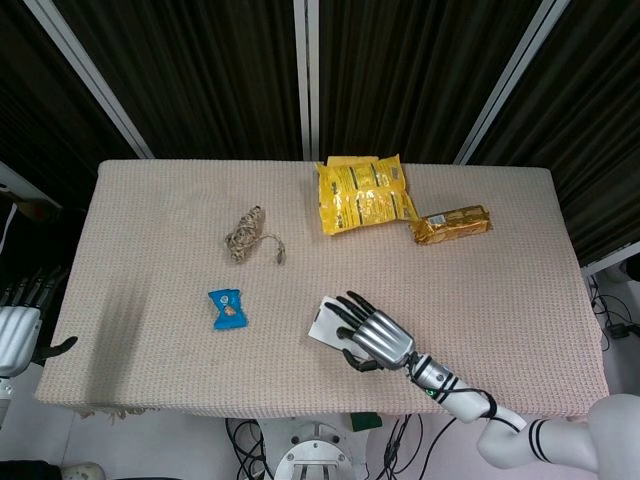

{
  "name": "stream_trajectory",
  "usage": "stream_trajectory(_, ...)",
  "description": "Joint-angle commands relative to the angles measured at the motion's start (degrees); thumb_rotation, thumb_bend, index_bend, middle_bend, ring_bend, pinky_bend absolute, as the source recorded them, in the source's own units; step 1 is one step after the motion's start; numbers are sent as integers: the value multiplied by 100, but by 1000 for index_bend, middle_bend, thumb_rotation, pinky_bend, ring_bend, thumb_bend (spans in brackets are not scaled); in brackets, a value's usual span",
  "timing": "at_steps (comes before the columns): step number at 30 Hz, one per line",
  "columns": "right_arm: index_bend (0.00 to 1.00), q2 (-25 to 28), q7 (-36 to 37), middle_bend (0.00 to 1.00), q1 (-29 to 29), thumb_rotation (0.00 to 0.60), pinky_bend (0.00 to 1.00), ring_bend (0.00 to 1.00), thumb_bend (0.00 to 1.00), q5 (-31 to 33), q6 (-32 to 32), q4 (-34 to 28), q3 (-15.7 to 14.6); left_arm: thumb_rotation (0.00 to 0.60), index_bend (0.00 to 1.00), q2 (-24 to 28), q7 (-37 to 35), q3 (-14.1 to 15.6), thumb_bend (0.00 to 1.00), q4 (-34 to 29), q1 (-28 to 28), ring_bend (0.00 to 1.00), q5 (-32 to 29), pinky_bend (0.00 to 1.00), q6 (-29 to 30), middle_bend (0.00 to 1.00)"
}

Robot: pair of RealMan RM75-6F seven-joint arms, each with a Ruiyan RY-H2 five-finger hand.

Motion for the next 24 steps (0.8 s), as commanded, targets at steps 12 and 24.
stream_trajectory(12,417,144,81,3,-67,220,0,0,602,-13,315,-127,164,600,84,9,1,-1,0,-16,-7,0,20,93,11,74)
stream_trajectory(24,416,70,13,4,-78,222,0,0,602,187,52,52,154,600,84,23,35,-5,0,-52,-12,0,21,93,11,74)
